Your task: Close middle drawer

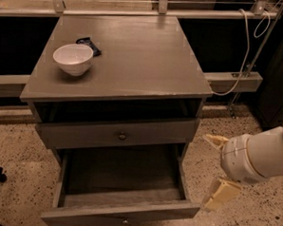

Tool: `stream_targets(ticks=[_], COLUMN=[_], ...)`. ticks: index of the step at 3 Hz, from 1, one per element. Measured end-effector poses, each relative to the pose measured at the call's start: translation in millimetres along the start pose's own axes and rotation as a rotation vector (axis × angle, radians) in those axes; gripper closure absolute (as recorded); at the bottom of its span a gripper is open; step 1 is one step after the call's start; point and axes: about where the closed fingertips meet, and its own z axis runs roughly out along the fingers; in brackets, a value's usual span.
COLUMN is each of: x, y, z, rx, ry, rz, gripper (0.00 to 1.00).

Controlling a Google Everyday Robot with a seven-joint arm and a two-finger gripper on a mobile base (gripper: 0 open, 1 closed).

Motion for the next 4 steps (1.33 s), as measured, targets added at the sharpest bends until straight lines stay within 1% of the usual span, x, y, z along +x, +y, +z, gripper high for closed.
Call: stream_targets(ticks=[1, 2, 3, 4], x=[18.9, 45.6, 64.8, 76.5], y=[-0.7, 7.0, 24.0, 54.7], z=[70.2, 140.7, 186.3, 229.1], rx=[-0.031, -0.031, -0.039, -0.095], ry=[-0.107, -0.176, -0.225, -0.261], rz=[0.002, -0.013, -0.026, -0.04], gripper=[0.0, 0.0, 0.14, 0.37])
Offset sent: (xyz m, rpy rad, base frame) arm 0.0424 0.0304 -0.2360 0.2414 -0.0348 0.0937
